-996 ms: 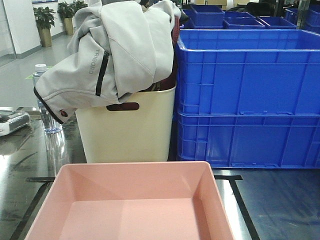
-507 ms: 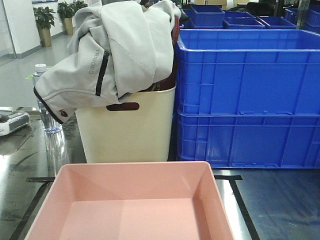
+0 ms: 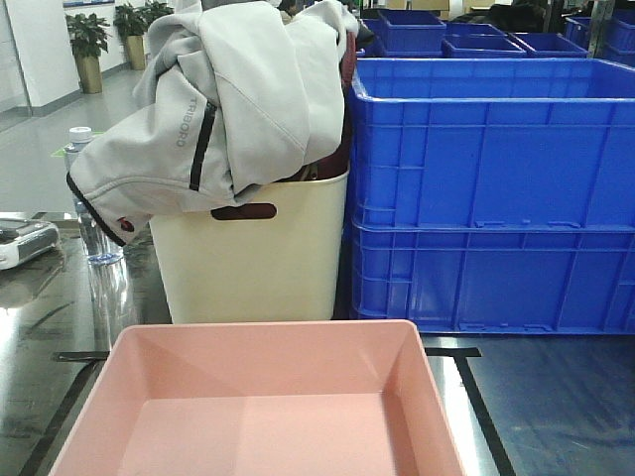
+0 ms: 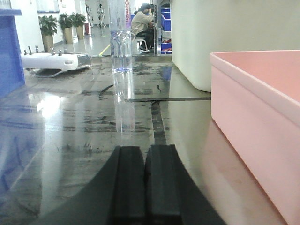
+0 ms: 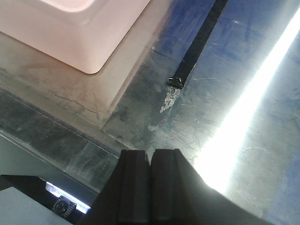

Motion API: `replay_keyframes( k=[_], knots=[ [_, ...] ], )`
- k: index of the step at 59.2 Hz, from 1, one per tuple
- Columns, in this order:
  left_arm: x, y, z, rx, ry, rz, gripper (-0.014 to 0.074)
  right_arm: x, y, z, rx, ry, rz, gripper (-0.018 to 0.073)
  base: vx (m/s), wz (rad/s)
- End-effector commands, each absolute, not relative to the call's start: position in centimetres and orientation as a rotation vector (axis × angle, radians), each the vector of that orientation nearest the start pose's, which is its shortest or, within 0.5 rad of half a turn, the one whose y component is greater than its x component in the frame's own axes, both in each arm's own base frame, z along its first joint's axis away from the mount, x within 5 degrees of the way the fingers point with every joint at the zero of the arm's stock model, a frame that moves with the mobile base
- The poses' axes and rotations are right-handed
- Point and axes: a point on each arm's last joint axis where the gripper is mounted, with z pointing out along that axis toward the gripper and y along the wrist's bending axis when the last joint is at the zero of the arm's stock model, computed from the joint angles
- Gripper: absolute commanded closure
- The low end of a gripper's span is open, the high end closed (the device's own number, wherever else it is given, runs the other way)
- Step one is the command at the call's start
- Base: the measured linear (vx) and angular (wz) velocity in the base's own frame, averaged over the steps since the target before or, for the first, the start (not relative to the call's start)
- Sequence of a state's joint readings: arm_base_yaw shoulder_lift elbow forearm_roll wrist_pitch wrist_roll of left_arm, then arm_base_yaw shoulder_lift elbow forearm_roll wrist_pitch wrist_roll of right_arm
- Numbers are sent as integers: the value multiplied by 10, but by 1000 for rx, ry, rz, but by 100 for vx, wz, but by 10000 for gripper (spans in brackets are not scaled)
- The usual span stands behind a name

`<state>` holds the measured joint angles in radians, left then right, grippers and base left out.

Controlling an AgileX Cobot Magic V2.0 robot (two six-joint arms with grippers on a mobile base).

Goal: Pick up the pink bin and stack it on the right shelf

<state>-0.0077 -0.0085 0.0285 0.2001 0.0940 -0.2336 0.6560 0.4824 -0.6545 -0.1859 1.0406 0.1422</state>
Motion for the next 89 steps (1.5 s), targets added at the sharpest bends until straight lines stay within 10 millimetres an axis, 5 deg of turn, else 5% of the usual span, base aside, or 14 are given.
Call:
replay_keyframes(
  k=[1,75,89],
  knots=[
    [56,0,199,-35,1507,-49,602,67,32,322,-628,2174,162,571,0,0],
    [55,-1,207,9,1422,-18,602,66,31,322,-623,2168,162,571,0,0],
    [55,-1,207,9,1422,-18,602,65,20,300,-501,1942,88,569,0,0]
  ],
)
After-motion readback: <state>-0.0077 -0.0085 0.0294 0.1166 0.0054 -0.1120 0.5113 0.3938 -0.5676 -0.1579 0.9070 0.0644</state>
